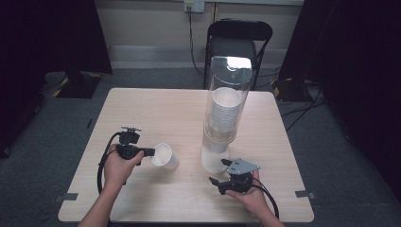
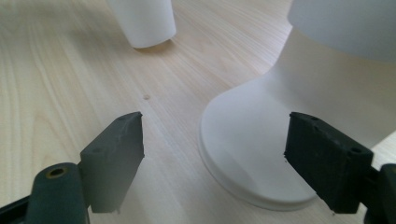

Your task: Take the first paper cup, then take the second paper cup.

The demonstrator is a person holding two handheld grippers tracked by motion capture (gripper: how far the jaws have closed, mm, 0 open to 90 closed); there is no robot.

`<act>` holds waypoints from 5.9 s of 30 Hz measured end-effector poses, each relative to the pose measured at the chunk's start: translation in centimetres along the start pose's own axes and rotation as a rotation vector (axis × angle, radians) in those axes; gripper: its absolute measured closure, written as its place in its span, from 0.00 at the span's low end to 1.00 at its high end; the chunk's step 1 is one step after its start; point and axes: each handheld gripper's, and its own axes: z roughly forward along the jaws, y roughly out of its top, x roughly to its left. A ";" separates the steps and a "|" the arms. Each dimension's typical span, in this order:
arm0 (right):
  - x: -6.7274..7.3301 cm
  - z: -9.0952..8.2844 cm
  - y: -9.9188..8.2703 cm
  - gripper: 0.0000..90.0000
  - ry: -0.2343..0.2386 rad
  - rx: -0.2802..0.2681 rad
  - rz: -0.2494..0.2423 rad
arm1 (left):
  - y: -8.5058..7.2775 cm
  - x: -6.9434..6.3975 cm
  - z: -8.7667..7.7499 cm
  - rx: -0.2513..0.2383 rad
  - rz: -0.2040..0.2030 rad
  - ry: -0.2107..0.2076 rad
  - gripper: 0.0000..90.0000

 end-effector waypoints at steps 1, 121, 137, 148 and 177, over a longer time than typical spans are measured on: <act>-0.1 0.0 0.0 0.22 -0.008 0.001 -0.003 | 0.0 0.1 0.1 -0.008 0.002 0.001 0.86; -4.9 1.3 4.6 0.38 -0.103 -0.196 0.171 | -10.2 3.2 2.4 -0.120 0.451 0.072 0.15; -5.9 2.1 0.5 0.39 -0.066 0.024 0.185 | -10.2 3.3 2.4 -0.121 0.452 0.060 0.14; -7.1 -0.2 -1.1 0.38 -0.098 0.051 0.176 | -10.2 3.3 2.4 -0.121 0.452 0.060 0.14; -11.6 -0.2 -2.2 0.36 -0.263 0.064 0.278 | -10.2 3.3 2.5 -0.121 0.451 0.060 0.14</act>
